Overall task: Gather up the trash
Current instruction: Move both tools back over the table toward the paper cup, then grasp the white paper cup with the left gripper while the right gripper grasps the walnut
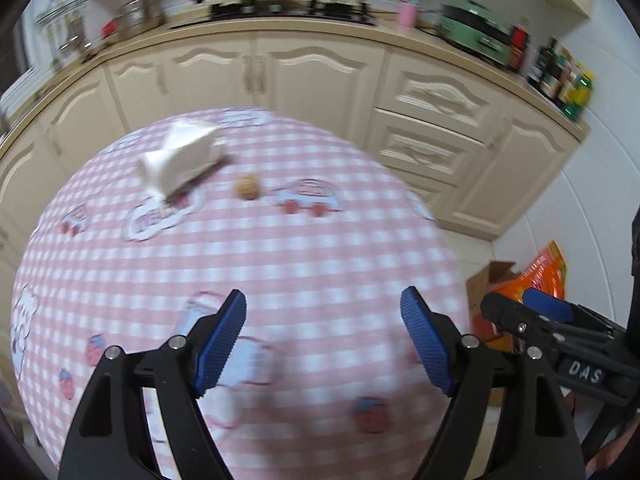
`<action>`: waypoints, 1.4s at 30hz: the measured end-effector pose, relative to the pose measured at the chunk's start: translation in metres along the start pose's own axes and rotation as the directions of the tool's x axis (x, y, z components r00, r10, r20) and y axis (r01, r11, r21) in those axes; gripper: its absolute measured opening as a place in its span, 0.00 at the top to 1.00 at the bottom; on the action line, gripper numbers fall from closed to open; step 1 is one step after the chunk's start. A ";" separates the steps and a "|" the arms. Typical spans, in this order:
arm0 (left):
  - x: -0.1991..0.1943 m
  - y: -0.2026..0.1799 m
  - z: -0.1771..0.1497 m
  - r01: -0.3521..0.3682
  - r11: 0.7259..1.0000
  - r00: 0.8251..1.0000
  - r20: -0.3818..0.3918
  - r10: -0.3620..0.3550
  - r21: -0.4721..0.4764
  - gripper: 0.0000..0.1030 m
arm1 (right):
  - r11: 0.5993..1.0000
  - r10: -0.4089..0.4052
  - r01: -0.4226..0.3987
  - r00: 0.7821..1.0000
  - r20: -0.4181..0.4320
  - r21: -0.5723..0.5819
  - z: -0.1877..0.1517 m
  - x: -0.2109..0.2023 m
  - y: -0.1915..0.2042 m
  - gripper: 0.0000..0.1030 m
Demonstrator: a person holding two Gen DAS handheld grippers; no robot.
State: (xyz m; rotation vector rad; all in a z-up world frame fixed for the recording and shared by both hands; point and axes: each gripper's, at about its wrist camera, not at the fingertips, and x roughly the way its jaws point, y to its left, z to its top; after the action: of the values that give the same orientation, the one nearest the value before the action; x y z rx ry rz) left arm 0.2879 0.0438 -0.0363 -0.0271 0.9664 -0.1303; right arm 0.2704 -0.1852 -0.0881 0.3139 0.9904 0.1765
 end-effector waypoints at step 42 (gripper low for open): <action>0.058 0.145 0.089 -0.029 0.998 0.991 0.127 0.035 -0.053 0.16 | 0.950 0.020 0.002 0.998 0.067 -0.312 0.084 0.121 0.140 0.78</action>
State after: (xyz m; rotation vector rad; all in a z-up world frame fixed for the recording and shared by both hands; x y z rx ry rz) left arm 0.4078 0.1771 -0.0448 -0.0659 0.8417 -0.0733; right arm 0.4064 -0.0343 -0.0939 0.0344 0.8768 0.3246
